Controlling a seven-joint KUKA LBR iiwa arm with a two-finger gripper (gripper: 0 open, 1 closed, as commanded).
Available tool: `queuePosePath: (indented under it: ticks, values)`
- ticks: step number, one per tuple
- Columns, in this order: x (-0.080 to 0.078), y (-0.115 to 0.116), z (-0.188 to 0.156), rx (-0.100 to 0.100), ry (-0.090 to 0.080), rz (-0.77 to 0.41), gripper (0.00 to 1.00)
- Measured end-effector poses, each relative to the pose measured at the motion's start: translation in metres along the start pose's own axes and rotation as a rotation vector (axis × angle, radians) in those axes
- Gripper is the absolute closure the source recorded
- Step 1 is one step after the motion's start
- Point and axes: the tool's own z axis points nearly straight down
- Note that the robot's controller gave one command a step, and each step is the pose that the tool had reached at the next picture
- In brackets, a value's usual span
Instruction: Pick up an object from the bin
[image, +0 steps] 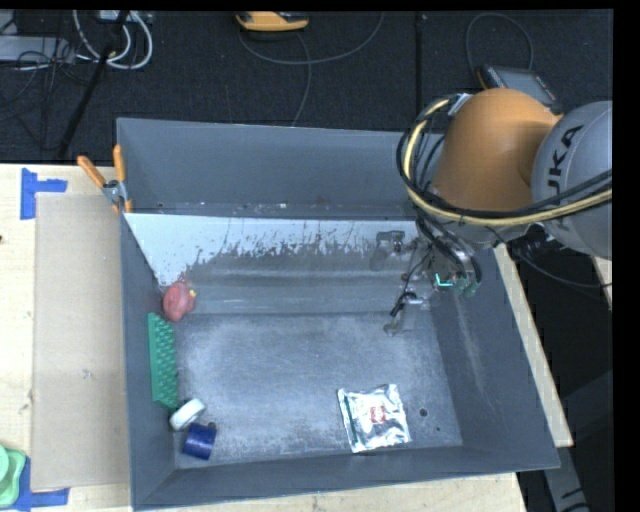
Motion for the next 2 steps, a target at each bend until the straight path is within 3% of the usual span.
queuePosePath:
  ticks: [1, 2]
  values:
    - [0.058, -0.006, 0.144, 0.000, 0.000, -0.042, 0.00]
    - [0.125, 0.012, 0.140, 0.001, -0.010, -0.162, 0.00]
